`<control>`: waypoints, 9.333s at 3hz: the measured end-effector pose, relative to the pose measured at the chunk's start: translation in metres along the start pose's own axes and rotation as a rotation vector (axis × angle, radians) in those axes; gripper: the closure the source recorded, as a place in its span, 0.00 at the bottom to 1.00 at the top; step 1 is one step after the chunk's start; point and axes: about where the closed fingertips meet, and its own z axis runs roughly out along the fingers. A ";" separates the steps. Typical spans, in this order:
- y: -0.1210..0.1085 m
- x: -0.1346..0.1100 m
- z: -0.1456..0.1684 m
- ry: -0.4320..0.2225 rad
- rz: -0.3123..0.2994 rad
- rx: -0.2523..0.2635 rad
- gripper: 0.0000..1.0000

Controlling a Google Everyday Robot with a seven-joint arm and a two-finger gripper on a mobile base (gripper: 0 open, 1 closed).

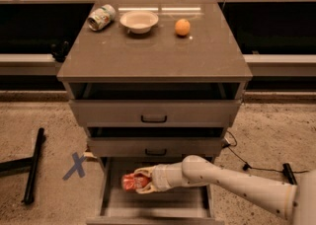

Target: Pick coke can from bottom drawer and place on counter

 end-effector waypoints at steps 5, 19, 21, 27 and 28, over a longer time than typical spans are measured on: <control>-0.056 -0.136 -0.162 0.048 -0.214 0.173 1.00; -0.364 -0.198 -0.396 -0.015 -0.068 0.493 0.83; -0.375 -0.180 -0.387 -0.006 -0.019 0.484 0.36; -0.336 -0.199 -0.510 0.092 -0.059 0.740 0.00; -0.336 -0.199 -0.510 0.092 -0.059 0.740 0.00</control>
Offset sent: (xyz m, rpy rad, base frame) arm -0.0482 -0.0577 0.1904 -0.0530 -0.2800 -0.0555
